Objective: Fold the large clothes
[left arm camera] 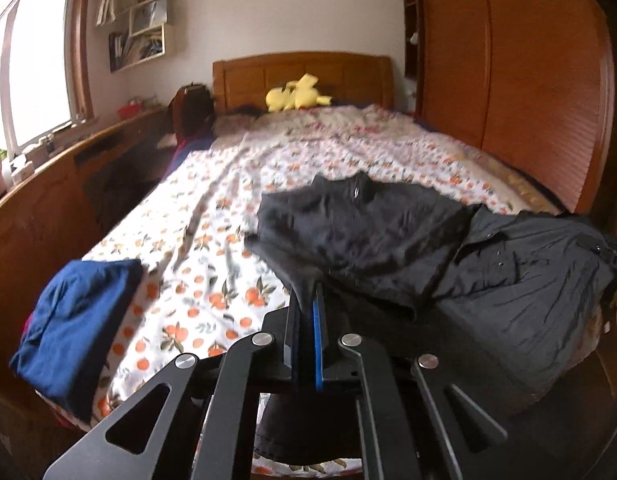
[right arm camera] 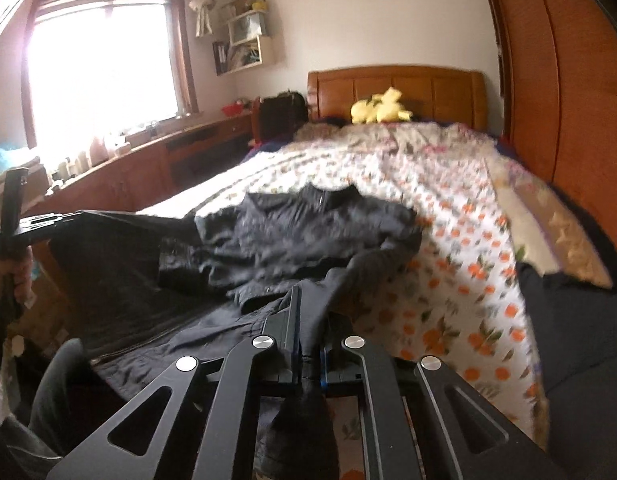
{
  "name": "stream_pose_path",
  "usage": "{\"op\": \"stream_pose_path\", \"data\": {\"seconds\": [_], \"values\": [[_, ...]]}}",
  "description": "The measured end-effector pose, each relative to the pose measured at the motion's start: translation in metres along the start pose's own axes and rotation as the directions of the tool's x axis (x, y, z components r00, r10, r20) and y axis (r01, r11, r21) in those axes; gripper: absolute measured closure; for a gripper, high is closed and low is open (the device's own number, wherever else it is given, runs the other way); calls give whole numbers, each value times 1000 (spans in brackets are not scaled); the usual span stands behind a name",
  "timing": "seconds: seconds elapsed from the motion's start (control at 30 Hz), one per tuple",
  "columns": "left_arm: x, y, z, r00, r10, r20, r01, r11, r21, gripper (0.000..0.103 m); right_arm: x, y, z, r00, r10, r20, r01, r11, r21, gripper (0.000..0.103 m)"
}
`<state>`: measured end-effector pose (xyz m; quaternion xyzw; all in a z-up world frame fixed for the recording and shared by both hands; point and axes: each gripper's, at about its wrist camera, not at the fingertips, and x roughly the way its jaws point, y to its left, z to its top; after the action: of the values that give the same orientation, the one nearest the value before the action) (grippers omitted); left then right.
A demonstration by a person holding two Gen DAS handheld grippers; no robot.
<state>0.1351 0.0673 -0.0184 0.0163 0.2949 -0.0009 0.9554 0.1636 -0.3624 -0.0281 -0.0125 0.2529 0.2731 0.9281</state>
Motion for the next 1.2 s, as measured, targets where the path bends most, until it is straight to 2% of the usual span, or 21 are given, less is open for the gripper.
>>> {"op": "stream_pose_path", "data": {"seconds": [0.33,0.53,0.67,0.77,0.83,0.93,1.2], "values": [[-75,-6,0,995,-59,86,57,998,18,98,-63,25,32,997,-31,67,35,997,-67,99],[-121,-8,11,983,-104,152,99,994,39,98,-106,34,46,991,-40,127,50,996,-79,99],[-137,-13,17,975,-121,189,112,992,58,98,-125,41,47,985,-40,165,57,994,-95,99],[-124,-12,20,978,-124,169,116,992,54,98,-112,37,42,989,-42,139,56,994,-93,99],[-100,-5,20,986,-106,132,100,994,46,98,-94,31,40,992,-50,112,59,995,-83,99],[-67,8,23,990,-115,85,114,993,18,98,-69,23,38,995,-59,84,63,997,-51,99],[-6,35,52,989,-142,44,140,989,39,97,-35,12,56,990,-96,108,97,995,-5,98]]}}
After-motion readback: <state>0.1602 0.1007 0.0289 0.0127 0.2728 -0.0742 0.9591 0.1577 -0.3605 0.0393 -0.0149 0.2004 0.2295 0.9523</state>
